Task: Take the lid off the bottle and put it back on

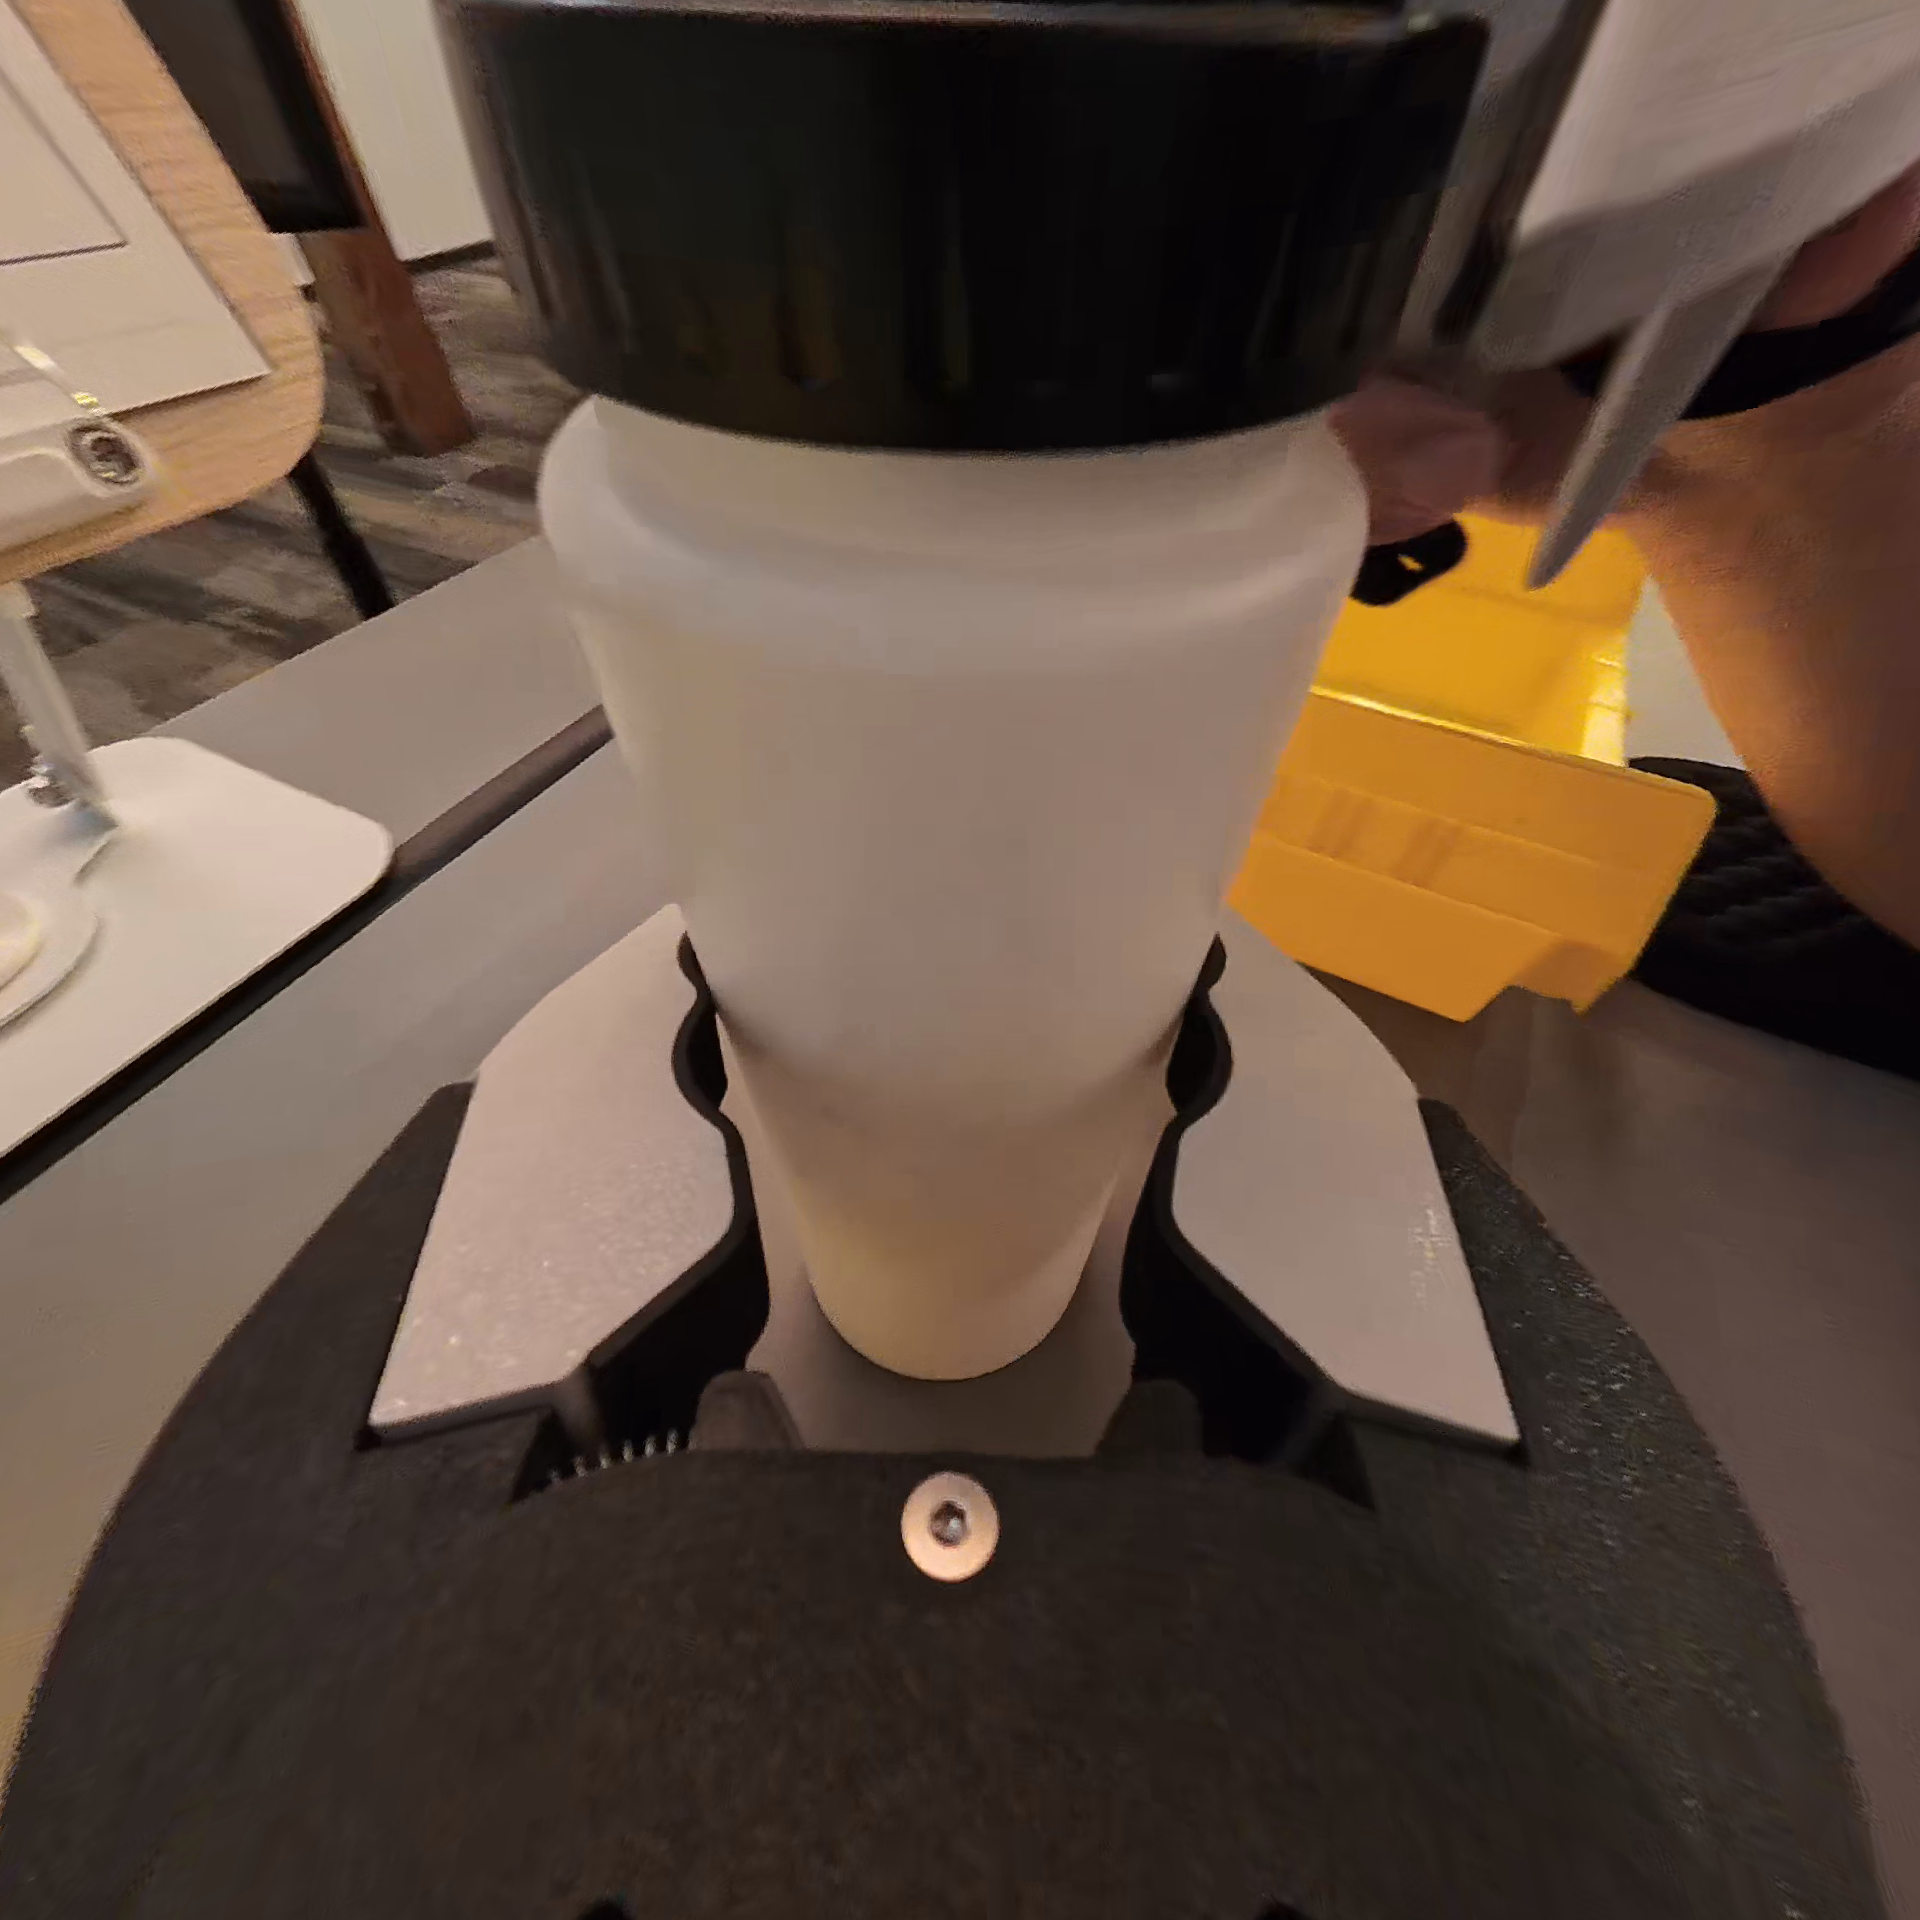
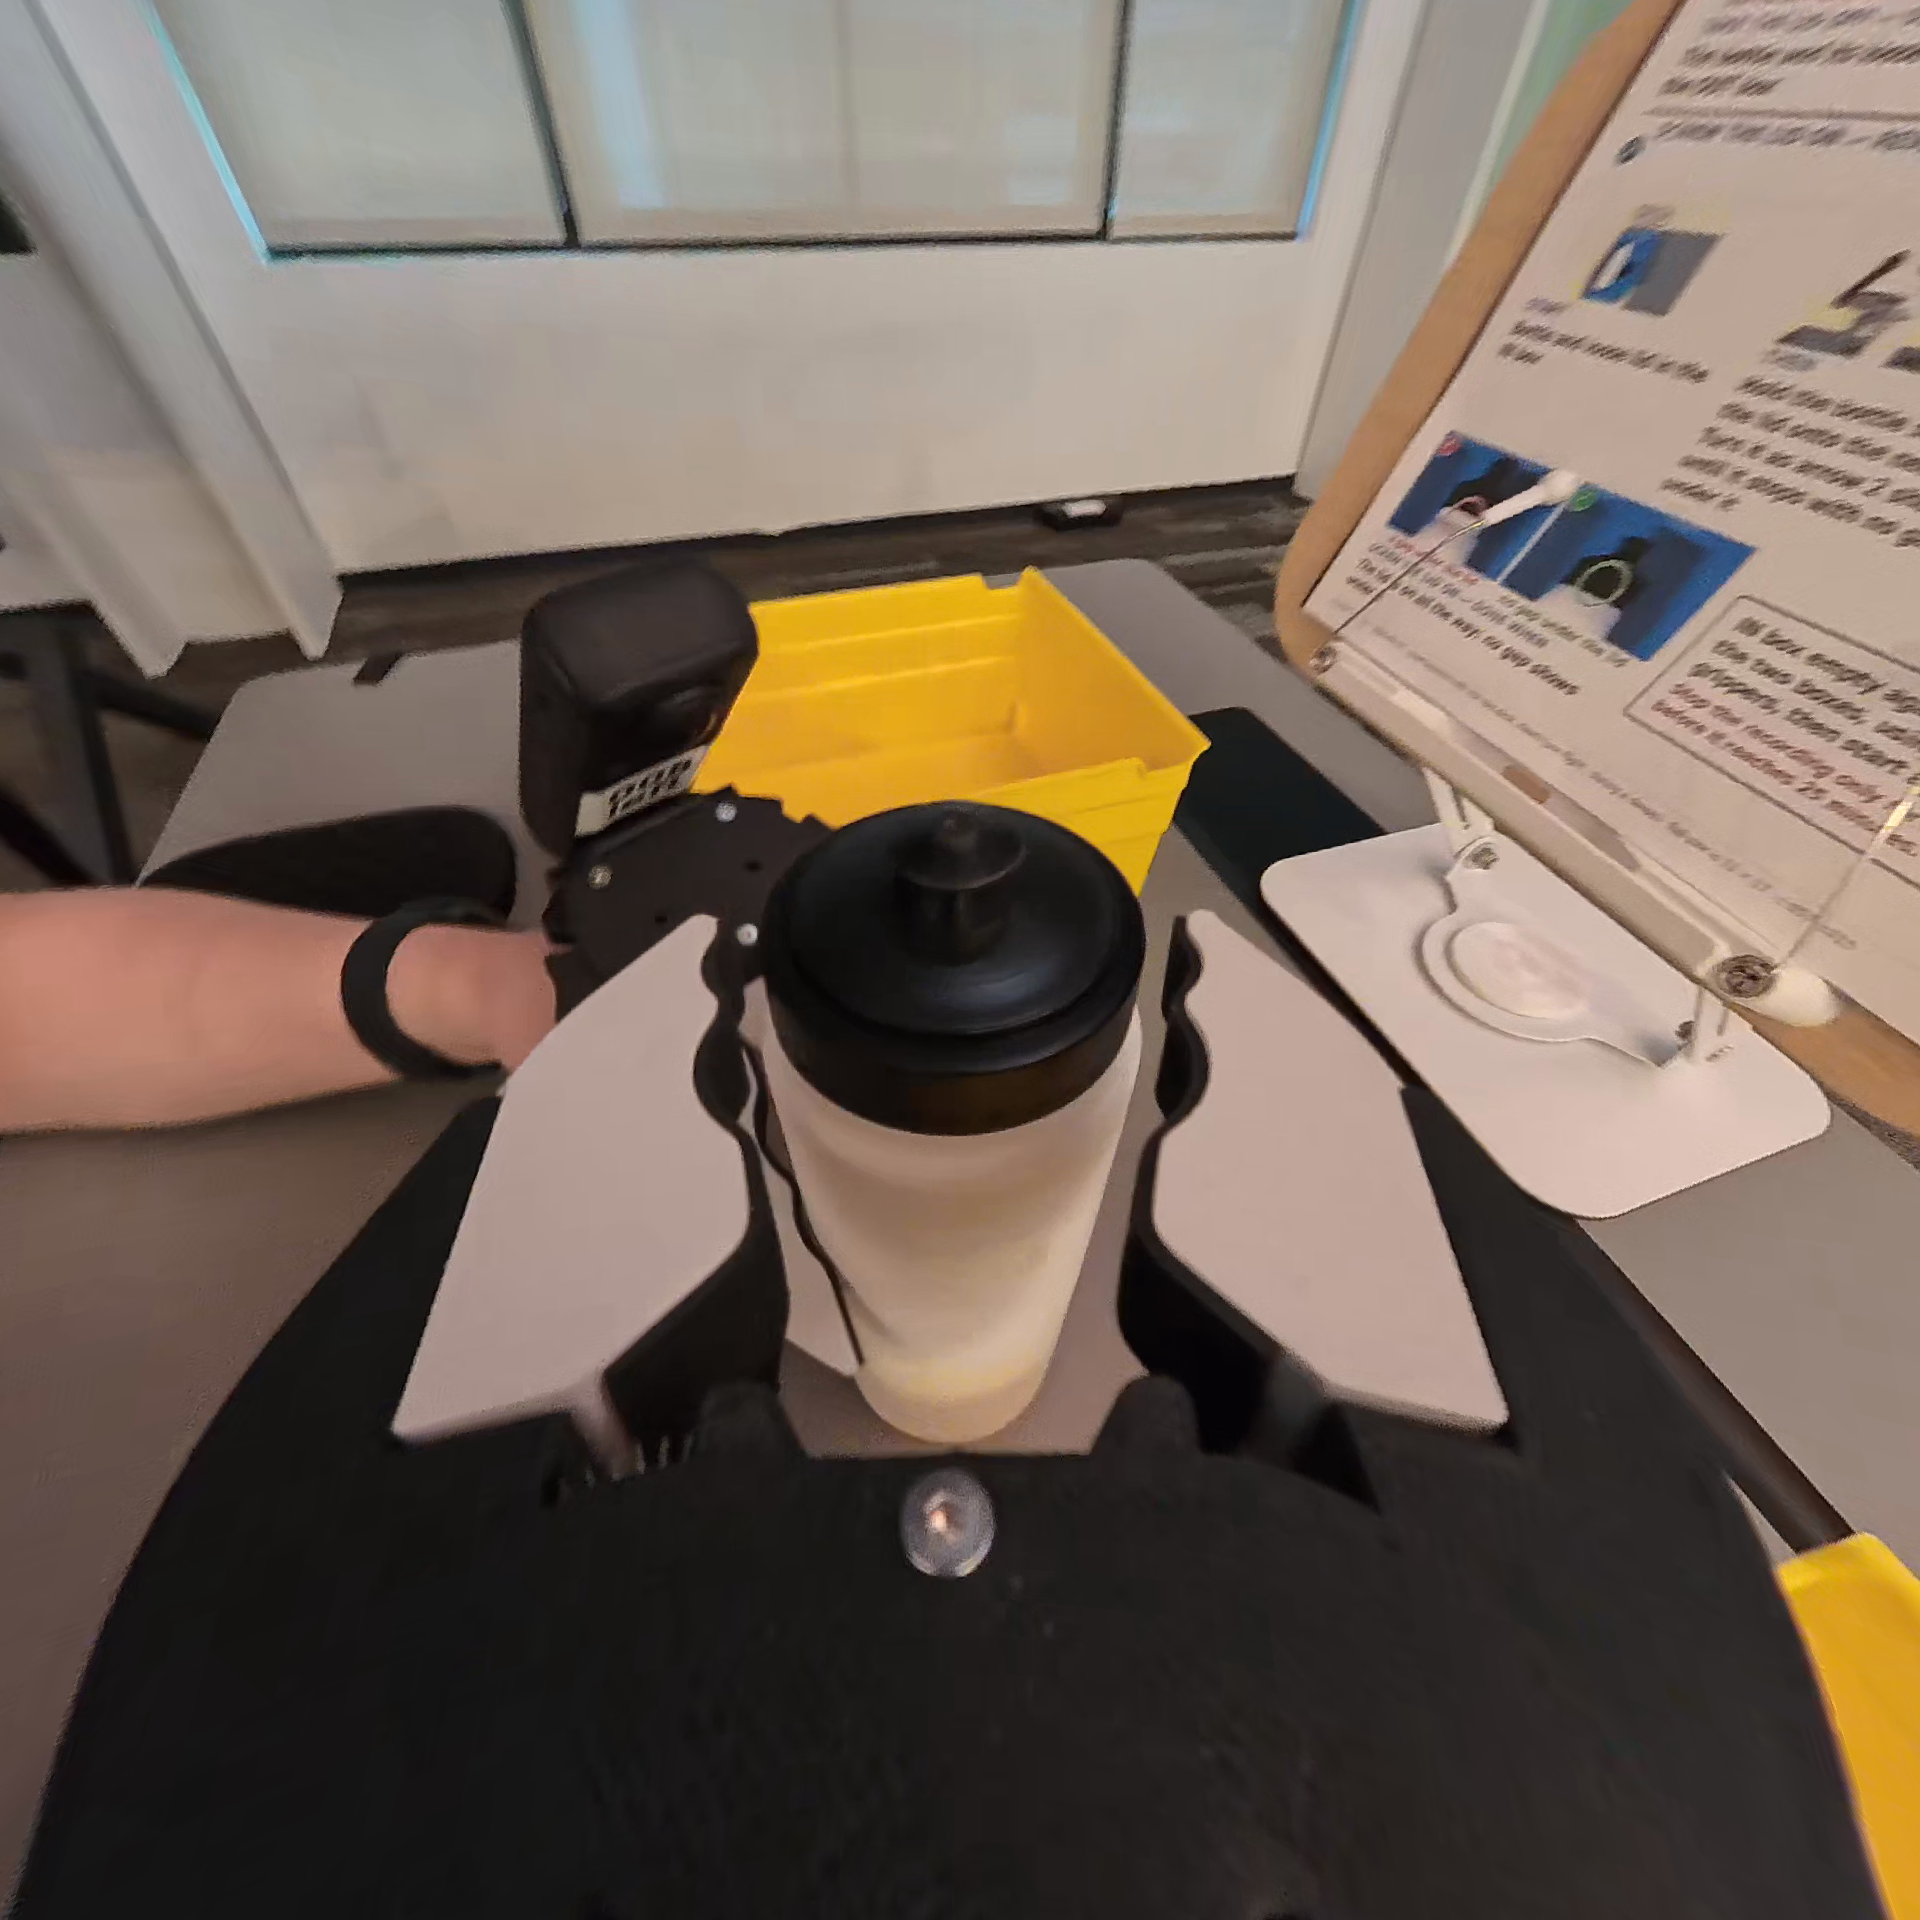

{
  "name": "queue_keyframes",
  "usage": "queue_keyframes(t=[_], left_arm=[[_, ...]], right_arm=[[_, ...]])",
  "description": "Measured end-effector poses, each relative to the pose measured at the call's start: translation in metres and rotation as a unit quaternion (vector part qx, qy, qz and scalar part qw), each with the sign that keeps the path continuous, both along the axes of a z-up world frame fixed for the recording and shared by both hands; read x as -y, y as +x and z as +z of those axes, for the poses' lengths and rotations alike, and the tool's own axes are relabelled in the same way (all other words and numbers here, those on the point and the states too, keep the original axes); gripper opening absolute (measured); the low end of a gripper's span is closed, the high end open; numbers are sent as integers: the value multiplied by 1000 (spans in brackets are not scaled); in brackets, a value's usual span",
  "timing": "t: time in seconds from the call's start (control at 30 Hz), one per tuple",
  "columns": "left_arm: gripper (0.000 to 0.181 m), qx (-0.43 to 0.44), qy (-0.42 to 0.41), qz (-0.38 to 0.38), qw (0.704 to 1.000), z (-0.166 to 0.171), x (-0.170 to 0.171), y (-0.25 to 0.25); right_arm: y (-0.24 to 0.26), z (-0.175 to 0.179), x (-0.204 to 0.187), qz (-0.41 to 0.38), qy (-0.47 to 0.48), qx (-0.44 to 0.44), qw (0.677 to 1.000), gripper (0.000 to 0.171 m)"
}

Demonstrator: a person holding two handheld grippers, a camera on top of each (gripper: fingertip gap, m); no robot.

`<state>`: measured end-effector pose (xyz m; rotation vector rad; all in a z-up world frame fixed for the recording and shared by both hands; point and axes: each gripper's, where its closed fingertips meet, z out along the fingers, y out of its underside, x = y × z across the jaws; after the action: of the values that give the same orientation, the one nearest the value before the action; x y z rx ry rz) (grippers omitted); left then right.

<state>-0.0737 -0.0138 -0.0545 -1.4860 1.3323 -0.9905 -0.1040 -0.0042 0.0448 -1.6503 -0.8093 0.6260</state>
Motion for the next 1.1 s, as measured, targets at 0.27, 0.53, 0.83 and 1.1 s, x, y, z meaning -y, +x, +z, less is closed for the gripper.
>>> queue_keyframes(t=[0.27, 0.53, 0.83, 1.1], left_arm=[[86, -7, 4, -18, 1000, 0, 7, 1], [85, -24, -4, 105, 994, -1, -18, -4], [85, -22, -1, 66, 998, -1, -15, -5], [85, -18, -2, 7, 1000, -1, 2, 0]], right_arm=[[-6, 1, 5, 12, 59, 45, 997, 75], [-2, 1, -18, -130, 34, 9, 991, 75], [-6, 7, -12, -92, 11, -14, 996, 77], [0, 4, 3, 18, 13, -13, 1000, 72]])
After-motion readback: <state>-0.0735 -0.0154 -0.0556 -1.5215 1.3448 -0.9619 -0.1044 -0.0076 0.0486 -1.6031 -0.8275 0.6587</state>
